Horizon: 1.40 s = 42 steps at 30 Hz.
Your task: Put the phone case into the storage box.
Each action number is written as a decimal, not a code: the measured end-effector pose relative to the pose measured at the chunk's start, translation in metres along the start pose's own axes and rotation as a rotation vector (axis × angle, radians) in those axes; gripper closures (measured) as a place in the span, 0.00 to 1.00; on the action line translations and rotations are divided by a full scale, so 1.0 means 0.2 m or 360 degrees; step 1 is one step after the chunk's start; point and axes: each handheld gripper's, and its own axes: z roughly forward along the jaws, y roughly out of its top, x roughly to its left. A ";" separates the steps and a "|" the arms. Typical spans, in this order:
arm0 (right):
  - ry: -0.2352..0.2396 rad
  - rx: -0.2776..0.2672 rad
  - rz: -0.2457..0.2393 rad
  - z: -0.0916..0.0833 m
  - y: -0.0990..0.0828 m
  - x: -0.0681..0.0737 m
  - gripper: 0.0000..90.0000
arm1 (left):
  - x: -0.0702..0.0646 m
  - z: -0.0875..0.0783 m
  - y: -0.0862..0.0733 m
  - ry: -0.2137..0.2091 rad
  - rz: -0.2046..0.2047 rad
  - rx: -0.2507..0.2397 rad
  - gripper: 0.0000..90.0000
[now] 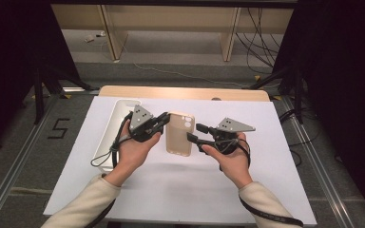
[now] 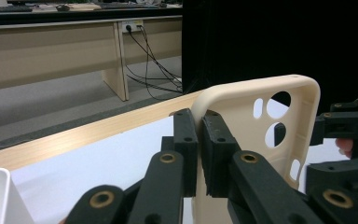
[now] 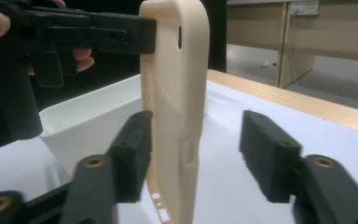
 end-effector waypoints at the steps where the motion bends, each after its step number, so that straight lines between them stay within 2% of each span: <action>1: 0.0000 0.0000 0.0000 0.00 0.00 0.00 0.48 | 0.00 0.00 0.00 0.0000 0.0000 0.0000 0.95; 5: 0.0014 -0.0023 -0.0045 -0.02 0.00 0.01 0.34 | 0.02 -0.01 0.01 0.0009 0.0015 -0.0002 0.95; 11: 0.0015 0.0000 -0.0084 -0.05 0.00 0.01 0.26 | 0.04 -0.03 0.02 0.0021 0.0003 -0.0006 0.95; 22: -0.0034 -0.0007 -0.0112 -0.10 -0.03 -0.01 0.24 | 0.08 -0.06 0.04 0.0052 -0.0007 -0.0005 0.95; 27: -0.0029 -0.0012 -0.0110 -0.12 -0.04 -0.02 0.24 | 0.10 -0.08 0.04 0.0062 -0.0019 -0.0014 0.95; 29: -0.0066 -0.0006 -0.0127 -0.14 -0.04 -0.03 0.24 | 0.11 -0.08 0.05 0.0064 -0.0019 -0.0015 0.95; 31: -0.0052 -0.0023 -0.0112 -0.15 -0.05 -0.03 0.24 | 0.12 -0.08 0.05 0.0067 -0.0019 -0.0017 0.95; 34: -0.0082 -0.0006 -0.0120 -0.18 -0.06 -0.04 0.24 | 0.12 -0.09 0.05 0.0069 -0.0017 -0.0019 0.95; 42: -0.0081 -0.0014 -0.0111 -0.22 -0.08 -0.04 0.24 | 0.12 -0.10 0.06 0.0073 -0.0021 -0.0021 0.95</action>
